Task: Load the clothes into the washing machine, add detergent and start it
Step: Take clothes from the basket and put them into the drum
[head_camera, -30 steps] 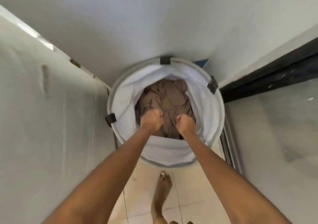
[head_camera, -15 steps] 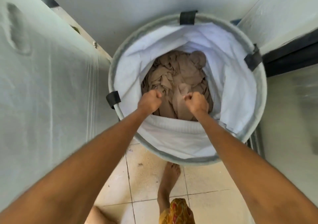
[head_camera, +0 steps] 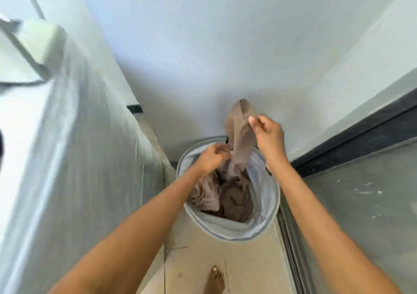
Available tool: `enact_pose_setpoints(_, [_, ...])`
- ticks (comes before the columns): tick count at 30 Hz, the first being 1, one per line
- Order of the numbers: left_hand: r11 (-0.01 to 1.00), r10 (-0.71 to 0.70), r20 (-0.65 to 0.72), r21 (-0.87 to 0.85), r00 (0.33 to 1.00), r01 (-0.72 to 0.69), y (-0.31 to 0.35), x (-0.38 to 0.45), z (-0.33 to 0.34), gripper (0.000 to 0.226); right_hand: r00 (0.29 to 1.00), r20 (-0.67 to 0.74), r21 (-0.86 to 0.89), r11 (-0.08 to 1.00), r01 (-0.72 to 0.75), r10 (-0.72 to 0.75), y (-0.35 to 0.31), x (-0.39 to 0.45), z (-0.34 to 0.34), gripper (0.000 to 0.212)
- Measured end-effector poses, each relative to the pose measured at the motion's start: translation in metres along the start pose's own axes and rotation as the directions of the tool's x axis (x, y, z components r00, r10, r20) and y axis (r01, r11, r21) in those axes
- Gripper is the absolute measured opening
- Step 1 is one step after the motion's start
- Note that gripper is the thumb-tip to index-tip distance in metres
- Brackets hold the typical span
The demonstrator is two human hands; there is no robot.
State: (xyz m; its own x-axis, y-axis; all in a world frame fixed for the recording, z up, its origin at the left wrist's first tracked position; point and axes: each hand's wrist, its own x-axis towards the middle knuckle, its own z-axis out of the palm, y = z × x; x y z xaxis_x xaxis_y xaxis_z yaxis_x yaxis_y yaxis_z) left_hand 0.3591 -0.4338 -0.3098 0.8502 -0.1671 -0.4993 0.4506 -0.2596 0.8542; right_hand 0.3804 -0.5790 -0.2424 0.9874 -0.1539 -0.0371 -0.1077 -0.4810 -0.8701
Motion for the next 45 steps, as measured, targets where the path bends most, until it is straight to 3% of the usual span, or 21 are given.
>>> enact_pose_setpoints(2, [0.994, 0.062, -0.045, -0.091, 0.997, -0.065, 0.052, -0.021, -0.015, 0.017, 0.995, -0.053, -0.002, 0.996, 0.085, -0.085, -0.062, 0.01, -0.028, 0.038])
enact_pose_setpoints(9, [0.93, 0.232, -0.066, -0.278, 0.97, -0.241, 0.193, -0.108, -0.058, 0.037, 0.967, -0.127, 0.104, 0.966, 0.235, -0.221, -0.186, 0.007, -0.106, 0.051])
enact_pose_setpoints(12, [0.912, 0.336, -0.07, -0.224, 0.939, -0.343, 0.24, -0.147, -0.06, 0.028, 0.965, -0.135, 0.07, 0.969, 0.238, -0.227, -0.222, -0.009, -0.12, 0.044])
enact_pose_setpoints(15, [0.905, 0.379, -0.242, -0.106, 0.893, -0.412, 0.274, -0.171, -0.063, 0.032, 0.977, -0.088, 0.03, 0.98, 0.199, -0.196, -0.25, -0.031, -0.122, 0.028])
enact_pose_setpoints(17, [0.923, 0.359, -0.364, 0.001, 0.86, -0.385, 0.285, -0.184, -0.066, 0.043, 0.975, -0.059, -0.103, 0.973, 0.207, -0.214, -0.262, -0.05, -0.125, 0.021])
enact_pose_setpoints(19, [0.926, 0.372, -0.39, 0.092, 0.843, -0.366, 0.29, -0.199, -0.07, 0.037, 0.978, -0.067, -0.182, 0.967, 0.181, -0.196, -0.264, -0.068, -0.13, 0.019])
enact_pose_setpoints(22, [0.868, 0.475, -0.237, 0.281, 0.847, -0.409, 0.295, -0.221, -0.076, 0.019, 0.978, -0.082, -0.26, 0.951, 0.165, -0.192, -0.259, -0.098, -0.135, 0.015])
enact_pose_setpoints(25, [0.804, 0.506, -0.033, 0.379, 0.862, -0.458, 0.297, -0.237, -0.083, 0.023, 0.938, -0.125, -0.301, 0.913, 0.276, -0.324, -0.261, -0.113, -0.145, 0.045])
enact_pose_setpoints(27, [0.792, 0.477, 0.067, 0.4, 0.877, -0.461, 0.3, -0.248, -0.087, 0.018, 0.918, 0.004, -0.284, 0.88, 0.382, -0.397, -0.275, -0.115, -0.151, 0.067])
enact_pose_setpoints(29, [0.789, 0.442, 0.152, 0.403, 0.884, -0.464, 0.308, -0.262, -0.094, 0.009, 0.904, 0.215, -0.304, 0.854, 0.422, -0.37, -0.295, -0.114, -0.155, 0.073])
enact_pose_setpoints(31, [0.774, 0.431, 0.205, 0.417, 0.879, -0.476, 0.317, -0.275, -0.103, 0.005, 0.882, 0.334, -0.283, 0.857, 0.43, -0.333, -0.312, -0.112, -0.154, 0.054])
enact_pose_setpoints(33, [0.706, 0.446, 0.222, 0.507, 0.867, -0.494, 0.32, -0.281, -0.114, 0.022, 0.876, 0.358, -0.312, 0.843, 0.438, -0.323, -0.328, -0.11, -0.153, 0.019])
enact_pose_setpoints(37, [0.581, 0.576, 0.034, 0.686, 0.817, -0.438, 0.304, -0.28, -0.126, 0.036, 0.883, 0.328, -0.356, 0.822, 0.444, -0.335, -0.363, -0.104, -0.158, 0.028])
enact_pose_setpoints(41, [0.647, 0.645, -0.231, 0.672, 0.728, -0.361, 0.275, -0.272, -0.117, 0.039, 0.867, 0.273, -0.288, 0.825, 0.487, -0.416, -0.397, -0.107, -0.167, 0.021])
enact_pose_setpoints(45, [0.799, 0.487, -0.252, 0.516, 0.836, -0.309, 0.257, -0.259, -0.106, 0.042, 0.89, 0.136, -0.107, 0.886, 0.451, -0.436, -0.407, -0.113, -0.187, 0.014])
